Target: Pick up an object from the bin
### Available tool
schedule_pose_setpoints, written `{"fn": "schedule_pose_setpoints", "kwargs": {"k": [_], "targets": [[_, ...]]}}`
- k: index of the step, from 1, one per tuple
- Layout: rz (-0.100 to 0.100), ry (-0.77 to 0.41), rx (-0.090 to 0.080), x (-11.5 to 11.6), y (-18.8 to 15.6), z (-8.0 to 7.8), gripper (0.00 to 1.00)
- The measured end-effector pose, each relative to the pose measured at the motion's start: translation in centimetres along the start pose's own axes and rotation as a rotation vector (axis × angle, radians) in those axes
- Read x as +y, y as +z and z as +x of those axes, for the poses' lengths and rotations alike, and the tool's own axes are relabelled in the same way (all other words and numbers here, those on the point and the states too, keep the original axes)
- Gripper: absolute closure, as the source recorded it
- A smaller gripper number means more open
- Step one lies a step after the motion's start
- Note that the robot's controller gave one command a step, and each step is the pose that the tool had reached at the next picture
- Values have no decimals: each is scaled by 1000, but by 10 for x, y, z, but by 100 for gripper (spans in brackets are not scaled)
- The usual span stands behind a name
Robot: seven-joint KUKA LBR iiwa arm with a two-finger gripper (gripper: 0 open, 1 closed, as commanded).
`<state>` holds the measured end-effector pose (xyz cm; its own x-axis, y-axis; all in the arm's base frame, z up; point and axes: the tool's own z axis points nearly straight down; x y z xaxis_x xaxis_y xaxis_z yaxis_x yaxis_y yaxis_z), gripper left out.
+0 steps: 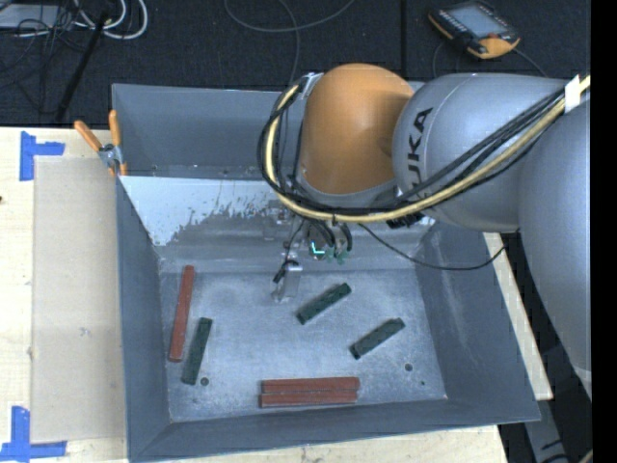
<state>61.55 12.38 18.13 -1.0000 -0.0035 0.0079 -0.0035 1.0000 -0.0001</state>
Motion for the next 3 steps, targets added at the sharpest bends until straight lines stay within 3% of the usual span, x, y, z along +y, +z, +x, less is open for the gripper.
{"fn": "schedule_pose_setpoints", "kwargs": {"k": [1, 2, 3], "targets": [[-1, 3, -7, -1, -4, -2, 0], [0, -173, -8, -53, 58, 16, 0], [2, -226, -10, -111, 40, 17, 0]]}}
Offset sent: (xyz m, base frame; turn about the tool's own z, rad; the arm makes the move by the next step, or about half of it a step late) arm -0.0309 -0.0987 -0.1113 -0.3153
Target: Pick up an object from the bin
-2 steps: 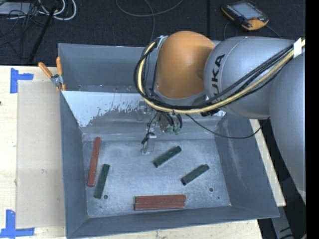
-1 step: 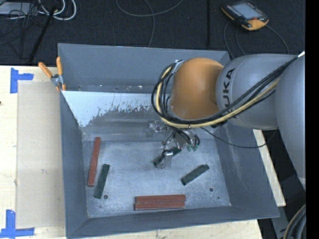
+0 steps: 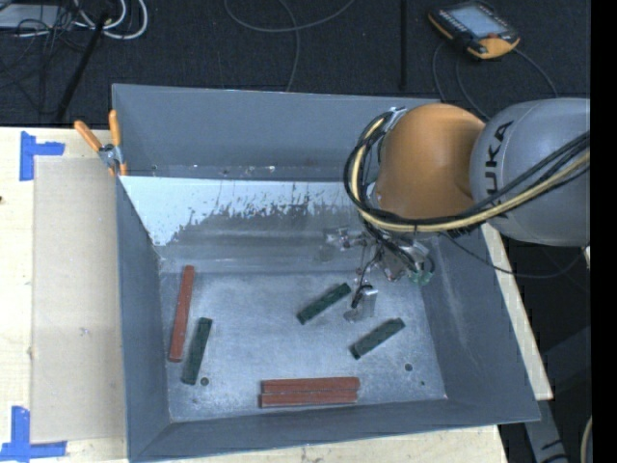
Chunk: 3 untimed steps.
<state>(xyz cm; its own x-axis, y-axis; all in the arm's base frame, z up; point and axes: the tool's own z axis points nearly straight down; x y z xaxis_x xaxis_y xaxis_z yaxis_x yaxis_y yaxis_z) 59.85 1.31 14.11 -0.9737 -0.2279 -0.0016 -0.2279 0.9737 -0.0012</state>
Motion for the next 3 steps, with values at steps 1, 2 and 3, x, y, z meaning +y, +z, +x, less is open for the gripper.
{"fn": "schedule_pose_setpoints", "kwargs": {"k": [1, 2, 3], "targets": [[-2, -231, 1, 18, 20, -7, 0], [-2, -420, 1, 15, 70, 0, 0], [-2, -438, 0, 15, 82, -2, 100]]}}
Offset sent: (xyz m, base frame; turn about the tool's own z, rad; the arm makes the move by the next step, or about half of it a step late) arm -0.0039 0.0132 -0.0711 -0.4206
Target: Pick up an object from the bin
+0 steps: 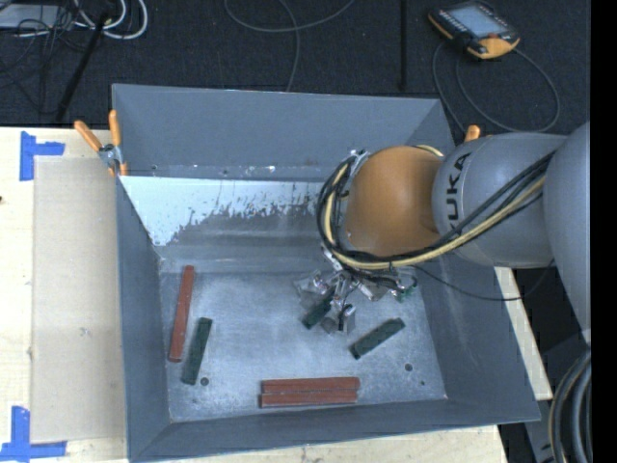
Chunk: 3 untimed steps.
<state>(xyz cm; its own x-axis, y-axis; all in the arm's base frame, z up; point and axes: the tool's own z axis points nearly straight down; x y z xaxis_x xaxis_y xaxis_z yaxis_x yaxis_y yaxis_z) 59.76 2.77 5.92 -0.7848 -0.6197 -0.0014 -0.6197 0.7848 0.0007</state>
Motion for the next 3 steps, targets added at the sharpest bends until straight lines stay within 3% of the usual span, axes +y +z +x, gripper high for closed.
{"fn": "schedule_pose_setpoints", "kwargs": {"k": [3], "targets": [[-1, -2, 2, 1, -13, 1, 100]]}}
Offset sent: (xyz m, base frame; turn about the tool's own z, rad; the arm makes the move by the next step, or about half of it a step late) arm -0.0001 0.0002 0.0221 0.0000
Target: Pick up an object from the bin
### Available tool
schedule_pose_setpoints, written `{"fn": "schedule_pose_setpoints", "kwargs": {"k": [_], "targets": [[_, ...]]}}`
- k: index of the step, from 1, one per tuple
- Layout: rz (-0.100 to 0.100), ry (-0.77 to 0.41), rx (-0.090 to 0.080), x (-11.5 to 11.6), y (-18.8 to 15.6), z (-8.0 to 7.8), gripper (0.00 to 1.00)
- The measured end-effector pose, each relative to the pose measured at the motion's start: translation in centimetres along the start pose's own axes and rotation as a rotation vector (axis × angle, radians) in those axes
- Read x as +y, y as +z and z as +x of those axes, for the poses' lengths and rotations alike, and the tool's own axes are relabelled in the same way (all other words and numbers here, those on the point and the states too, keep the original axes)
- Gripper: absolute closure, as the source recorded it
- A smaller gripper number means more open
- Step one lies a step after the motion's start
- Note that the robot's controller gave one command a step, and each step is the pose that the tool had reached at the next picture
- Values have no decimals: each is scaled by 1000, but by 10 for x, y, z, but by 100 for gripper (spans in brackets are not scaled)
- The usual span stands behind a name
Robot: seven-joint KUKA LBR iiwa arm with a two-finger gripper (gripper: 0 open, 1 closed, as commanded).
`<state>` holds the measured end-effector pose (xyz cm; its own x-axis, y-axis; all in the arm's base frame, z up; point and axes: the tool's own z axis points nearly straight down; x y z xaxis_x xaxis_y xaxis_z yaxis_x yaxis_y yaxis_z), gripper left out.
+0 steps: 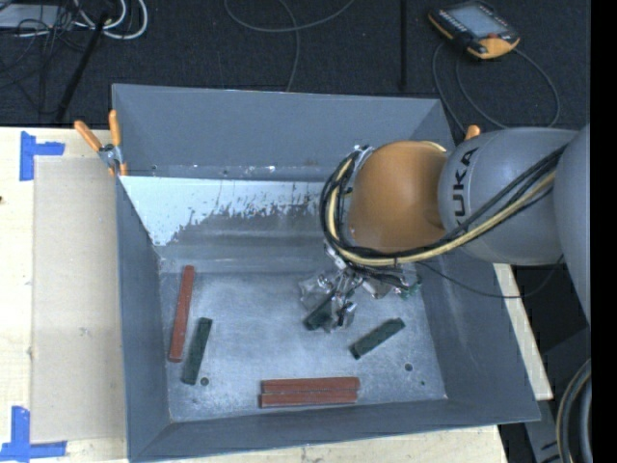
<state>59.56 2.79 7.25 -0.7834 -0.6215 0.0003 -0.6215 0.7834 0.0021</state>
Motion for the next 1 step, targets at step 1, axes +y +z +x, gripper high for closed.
{"fn": "schedule_pose_setpoints", "kwargs": {"k": [1], "targets": [[-3, 1, 4, 1, -21, 1, 100]]}}
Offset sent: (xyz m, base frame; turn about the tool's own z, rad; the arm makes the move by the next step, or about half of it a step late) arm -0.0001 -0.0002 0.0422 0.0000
